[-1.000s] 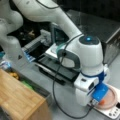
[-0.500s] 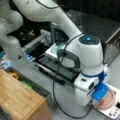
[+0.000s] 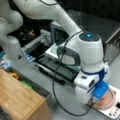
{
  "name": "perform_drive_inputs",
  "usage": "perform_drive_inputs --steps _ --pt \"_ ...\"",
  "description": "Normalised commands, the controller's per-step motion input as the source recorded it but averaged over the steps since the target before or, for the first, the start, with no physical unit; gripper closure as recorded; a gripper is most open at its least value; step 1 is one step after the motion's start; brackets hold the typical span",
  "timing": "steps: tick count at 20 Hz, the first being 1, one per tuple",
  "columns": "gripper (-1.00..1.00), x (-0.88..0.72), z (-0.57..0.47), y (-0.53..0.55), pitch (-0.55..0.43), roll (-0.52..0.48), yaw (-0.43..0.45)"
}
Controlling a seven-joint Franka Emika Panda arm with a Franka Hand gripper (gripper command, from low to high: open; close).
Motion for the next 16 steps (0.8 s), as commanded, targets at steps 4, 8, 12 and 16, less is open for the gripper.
perform_drive_inputs --steps 4,8,12,16 --pt "1.0 -0.07 0.12 0.13 0.031 -0.222 0.04" --pt "1.0 -0.03 0.15 0.09 0.06 -0.197 0.026" --pt "1.0 0.0 0.19 0.08 0.093 -0.18 0.01" --pt "1.0 0.05 0.21 0.08 0.111 -0.153 -0.014"
